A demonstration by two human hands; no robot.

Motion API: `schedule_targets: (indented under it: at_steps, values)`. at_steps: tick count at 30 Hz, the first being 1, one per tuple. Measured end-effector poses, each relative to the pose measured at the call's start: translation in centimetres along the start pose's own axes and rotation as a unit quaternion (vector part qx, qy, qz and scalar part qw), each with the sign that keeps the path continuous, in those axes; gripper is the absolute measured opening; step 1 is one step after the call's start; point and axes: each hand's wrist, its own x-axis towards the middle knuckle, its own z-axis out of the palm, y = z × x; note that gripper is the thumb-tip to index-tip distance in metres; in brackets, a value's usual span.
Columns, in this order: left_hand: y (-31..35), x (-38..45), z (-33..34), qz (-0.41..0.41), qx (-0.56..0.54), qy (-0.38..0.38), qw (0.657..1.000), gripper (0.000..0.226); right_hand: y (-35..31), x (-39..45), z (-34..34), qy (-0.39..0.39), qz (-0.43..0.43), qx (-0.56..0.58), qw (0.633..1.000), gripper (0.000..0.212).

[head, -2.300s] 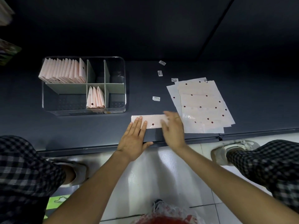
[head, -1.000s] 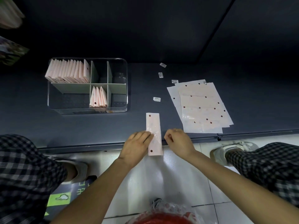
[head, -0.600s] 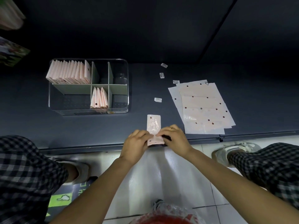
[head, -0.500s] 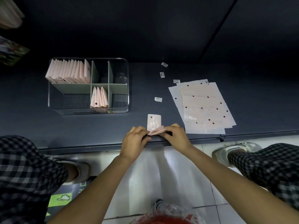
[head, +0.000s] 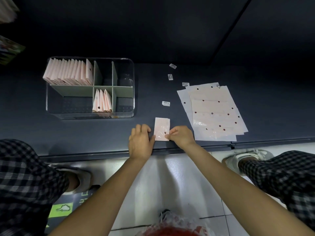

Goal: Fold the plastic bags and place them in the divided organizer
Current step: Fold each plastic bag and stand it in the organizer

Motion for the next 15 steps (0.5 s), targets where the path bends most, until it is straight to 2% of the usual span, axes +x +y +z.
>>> schedule_targets:
  at_steps: [3, 5, 8, 10, 12, 14, 15]
  values:
    - [0.0, -0.5, -0.1, 0.206, 0.032, 0.001, 0.978, 0.016, -0.2, 0.1, -0.1, -0.005, 0.009, -0.006, 1.0, 0.021]
    - [-0.2, -0.5, 0.4, 0.302, 0.063, -0.031, 0.951, 0.029, -0.3, 0.1, -0.1, -0.011, 0.012, -0.003, 1.0, 0.027]
    - [-1.3, -0.5, 1.0, 0.306, 0.172, -0.125, 0.928, 0.057, -0.2, 0.2, -0.2, -0.011, 0.015, 0.009, 1.0, 0.018]
    - [-2.2, -0.5, 1.1, 0.299, 0.239, -0.157, 0.91, 0.065, -0.2, 0.2, -0.2, -0.006, 0.017, 0.003, 1.0, 0.015]
    - [-2.4, -0.4, 1.1, 0.296, 0.251, -0.17, 0.906, 0.069, -0.2, -0.1, 0.0, 0.003, 0.018, 0.003, 1.0, 0.018]
    - [-2.3, -0.3, 1.1, 0.297, 0.248, -0.177, 0.905, 0.071, -0.1, -0.9, 0.6, 0.058, -0.021, -0.035, 0.997, 0.021]
    - [-2.4, -0.2, 1.1, 0.298, 0.247, -0.176, 0.905, 0.071, 0.2, -1.2, 0.9, 0.109, -0.078, -0.084, 0.987, 0.025]
